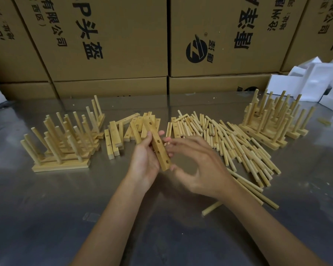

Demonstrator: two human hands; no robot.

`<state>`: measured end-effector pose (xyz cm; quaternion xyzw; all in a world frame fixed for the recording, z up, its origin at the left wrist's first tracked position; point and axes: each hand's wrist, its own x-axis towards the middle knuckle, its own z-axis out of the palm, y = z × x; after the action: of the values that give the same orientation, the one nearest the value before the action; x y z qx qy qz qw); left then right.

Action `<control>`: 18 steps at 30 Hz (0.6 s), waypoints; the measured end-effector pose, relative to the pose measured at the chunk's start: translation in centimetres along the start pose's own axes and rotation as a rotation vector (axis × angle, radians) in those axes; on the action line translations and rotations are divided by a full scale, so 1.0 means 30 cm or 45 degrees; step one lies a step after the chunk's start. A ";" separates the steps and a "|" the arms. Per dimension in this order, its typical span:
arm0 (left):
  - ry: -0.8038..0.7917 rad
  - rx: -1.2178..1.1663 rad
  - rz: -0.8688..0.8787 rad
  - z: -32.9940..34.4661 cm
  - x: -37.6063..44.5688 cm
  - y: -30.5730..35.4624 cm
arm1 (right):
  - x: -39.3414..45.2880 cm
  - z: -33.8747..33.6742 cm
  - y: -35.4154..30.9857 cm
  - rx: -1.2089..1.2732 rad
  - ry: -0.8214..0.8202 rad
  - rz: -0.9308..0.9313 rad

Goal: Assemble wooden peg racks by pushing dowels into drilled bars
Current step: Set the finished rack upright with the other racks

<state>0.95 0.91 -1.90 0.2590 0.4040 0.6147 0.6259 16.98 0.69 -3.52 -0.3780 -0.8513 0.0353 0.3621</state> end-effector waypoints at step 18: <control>-0.082 0.242 -0.078 -0.015 0.022 -0.050 | -0.006 -0.032 0.196 -0.438 -0.087 0.772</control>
<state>1.36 1.32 -3.49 0.3243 0.4480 0.5455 0.6297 21.33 4.56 -4.89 -0.6677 -0.7055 0.0098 0.2372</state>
